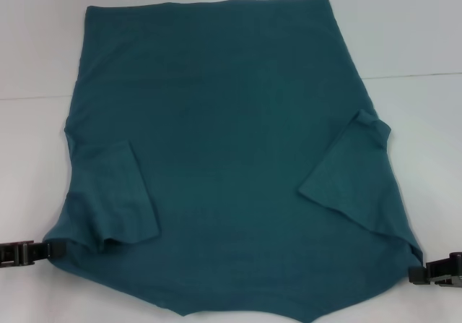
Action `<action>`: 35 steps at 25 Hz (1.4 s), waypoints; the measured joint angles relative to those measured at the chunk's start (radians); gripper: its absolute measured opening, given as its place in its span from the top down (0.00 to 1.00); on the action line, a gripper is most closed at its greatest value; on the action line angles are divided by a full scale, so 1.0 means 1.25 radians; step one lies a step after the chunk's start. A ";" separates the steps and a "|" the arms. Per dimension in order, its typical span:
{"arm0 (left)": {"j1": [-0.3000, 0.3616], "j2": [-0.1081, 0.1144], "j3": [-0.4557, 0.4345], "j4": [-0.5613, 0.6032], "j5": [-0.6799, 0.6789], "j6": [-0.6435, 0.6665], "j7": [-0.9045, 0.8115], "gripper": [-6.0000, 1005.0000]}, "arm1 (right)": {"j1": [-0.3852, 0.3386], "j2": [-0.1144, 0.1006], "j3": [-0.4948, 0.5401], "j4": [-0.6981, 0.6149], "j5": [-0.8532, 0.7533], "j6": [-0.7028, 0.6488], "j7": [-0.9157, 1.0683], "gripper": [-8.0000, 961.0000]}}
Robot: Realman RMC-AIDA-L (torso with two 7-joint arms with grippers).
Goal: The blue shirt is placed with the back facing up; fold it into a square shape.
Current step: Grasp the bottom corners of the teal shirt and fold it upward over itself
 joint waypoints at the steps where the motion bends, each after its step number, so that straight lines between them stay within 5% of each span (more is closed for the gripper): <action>1: 0.000 0.000 0.000 0.000 0.000 0.000 0.000 0.97 | 0.001 -0.001 -0.001 0.003 -0.001 0.002 0.000 0.99; 11: 0.000 0.000 0.000 0.000 -0.007 0.000 0.000 0.97 | 0.002 -0.004 0.005 0.007 -0.001 0.010 0.010 0.65; 16: 0.000 0.001 0.000 -0.001 -0.007 -0.002 0.002 0.97 | -0.004 -0.006 0.007 0.012 0.000 0.023 0.023 0.56; 35: -0.001 0.001 0.000 -0.001 -0.008 -0.007 0.004 0.97 | 0.004 0.002 0.055 0.013 0.034 0.037 0.026 0.56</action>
